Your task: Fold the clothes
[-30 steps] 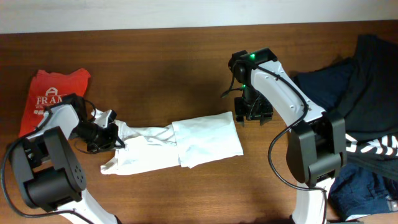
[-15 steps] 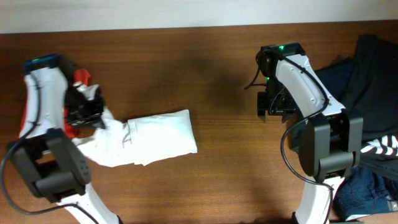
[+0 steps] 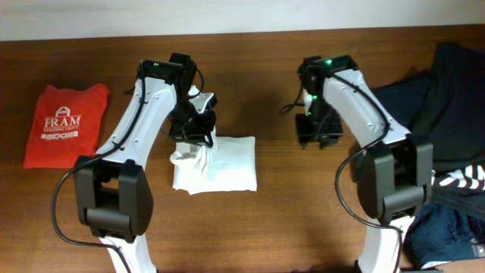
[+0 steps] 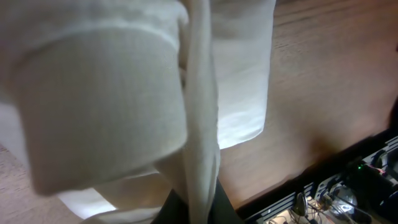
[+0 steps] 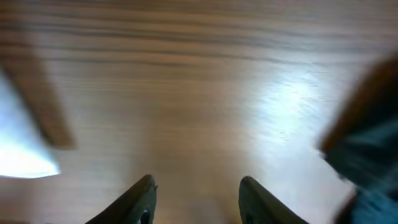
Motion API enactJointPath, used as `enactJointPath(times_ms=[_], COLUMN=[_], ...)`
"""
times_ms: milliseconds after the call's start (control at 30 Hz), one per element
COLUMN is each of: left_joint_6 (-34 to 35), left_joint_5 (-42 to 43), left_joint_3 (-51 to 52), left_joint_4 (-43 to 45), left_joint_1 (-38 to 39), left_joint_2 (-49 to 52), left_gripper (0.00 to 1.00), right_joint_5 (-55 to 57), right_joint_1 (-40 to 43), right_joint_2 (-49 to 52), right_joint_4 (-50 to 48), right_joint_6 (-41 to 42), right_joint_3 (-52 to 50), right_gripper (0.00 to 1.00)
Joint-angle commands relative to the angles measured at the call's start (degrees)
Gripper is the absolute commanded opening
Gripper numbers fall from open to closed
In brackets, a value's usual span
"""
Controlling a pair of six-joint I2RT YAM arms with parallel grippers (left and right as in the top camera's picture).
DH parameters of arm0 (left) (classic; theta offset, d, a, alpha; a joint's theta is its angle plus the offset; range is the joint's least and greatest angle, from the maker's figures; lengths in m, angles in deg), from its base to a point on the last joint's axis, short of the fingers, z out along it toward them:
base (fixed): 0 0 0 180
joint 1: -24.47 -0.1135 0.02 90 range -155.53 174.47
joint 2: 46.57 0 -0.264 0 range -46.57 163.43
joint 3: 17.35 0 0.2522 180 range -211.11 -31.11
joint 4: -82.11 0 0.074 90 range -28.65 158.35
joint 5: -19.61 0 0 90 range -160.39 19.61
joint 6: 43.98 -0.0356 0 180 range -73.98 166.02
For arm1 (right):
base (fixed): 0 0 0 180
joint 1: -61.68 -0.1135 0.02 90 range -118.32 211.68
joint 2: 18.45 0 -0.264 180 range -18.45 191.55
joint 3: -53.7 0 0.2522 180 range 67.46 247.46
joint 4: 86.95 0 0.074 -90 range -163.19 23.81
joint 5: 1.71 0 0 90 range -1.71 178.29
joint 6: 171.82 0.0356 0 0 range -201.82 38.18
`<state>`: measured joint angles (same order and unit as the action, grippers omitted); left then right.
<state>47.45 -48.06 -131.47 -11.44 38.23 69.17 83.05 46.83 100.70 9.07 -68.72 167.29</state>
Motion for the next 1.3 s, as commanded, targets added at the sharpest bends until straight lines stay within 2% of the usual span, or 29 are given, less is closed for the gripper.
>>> enactJointPath(times_ms=[0,100,167,300,433,533,633,700,733,767,800,867,900,967,1033,1100,1167,1200,1233,1267], left_joint_6=[0.74,0.74,0.74,0.74,0.74,0.79,0.63,-0.66,-1.22,-1.68,-1.66,-1.66,-2.03,-5.01,-5.18,-5.18,-5.20,-5.20,-5.18,-5.18], left_joint_5=[1.27,1.27,1.33,2.34,2.32,2.38,2.32,1.90,1.88,1.31,-2.93,-5.64,-5.64,-5.66,-5.66,-5.66,-5.68,-5.90,-7.41,-9.20], left_joint_3=[-0.74,-0.74,-0.74,-0.74,-0.74,-0.74,-0.74,-1.49,-1.81,-1.81,-1.81,-1.31,-0.74,0.15,0.15,0.15,0.15,0.15,0.15,0.15], left_joint_4=[-0.15,-0.15,-0.15,-0.07,0.66,1.29,1.79,1.64,1.62,1.77,2.23,5.75,7.85,11.26,11.26,11.23,11.23,11.06,10.43,9.22], left_joint_1=[0.24,0.24,0.24,1.84,4.83,5.66,5.92,2.34,-0.70,-3.48,-6.60,-10.14,-10.36,-10.01,-10.03,-10.03,-10.01,-10.03,-10.03,-10.03], left_joint_2=[-0.24,-0.24,-0.24,-0.24,-0.24,-0.24,-0.24,-0.26,-0.26,-0.26,-0.24,-0.13,-0.04,2.16,5.84,8.46,11.04,11.87,12.48,12.96], left_gripper=[0.04,0.04,0.08,0.09,0.09,0.24,0.25,0.18,0.18,0.18,0.19,0.21,0.24,0.25,0.25,0.25,0.25,0.25,0.25,0.25], right_joint_5=[-5.97,-8.50,-9.79,-9.79,-9.79,-9.79,-8.74,-1.29,-0.28,-1.79,-7.63,-22.18,-23.96,-22.84,-15.58,-15.21,-11.82,-12.04,-11.96,-10.43], right_joint_1=[-5.38,-9.05,-12.63,-16.06,-15.93,-15.93,-14.60,-9.18,-6.71,-4.35,-3.54,-5.70,-8.44,-15.47,-21.38,-24.02,-24.59,-24.39,-24.39,-24.24], right_joint_2=[-0.68,-0.68,-0.68,-0.61,-0.61,-0.61,-0.74,-2.51,-4.31,-7.06,-9.62,-11.56,-11.26,-9.70,-8.13,-7.98,-7.98,-7.98,-7.98,-7.98], right_joint_4=[-6.93,-16.28,-24.52,-29.18,-28.98,-28.52,-25.68,-14.03,-9.86,-5.64,-3.08,-1.38,-1.25,-2.03,-5.27,-10.49,-17.00,-21.05,-25.05,-26.82], right_joint_6=[2.27,5.86,5.88,7.19,7.37,7.37,8.87,8.76,7.56,4.42,-1.77,-9.60,-9.84,-9.44,-3.13,-1.29,3.96,3.96,3.96,4.72], right_joint_3=[-5.33,-12.31,-17.46,-19.43,-19.43,-19.43,-18.62,-11.80,-7.87,-2.62,1.16,1.84,1.42,0.85,-2.84,-9.20,-17.64,-21.75,-24.81,-25.99], right_gripper=[0.47,0.47,0.47,0.47,0.47,0.47,0.48,0.48,0.48,0.48,0.51,0.54,0.54,0.55,0.55,0.55,0.53,0.49,0.24,0.05])
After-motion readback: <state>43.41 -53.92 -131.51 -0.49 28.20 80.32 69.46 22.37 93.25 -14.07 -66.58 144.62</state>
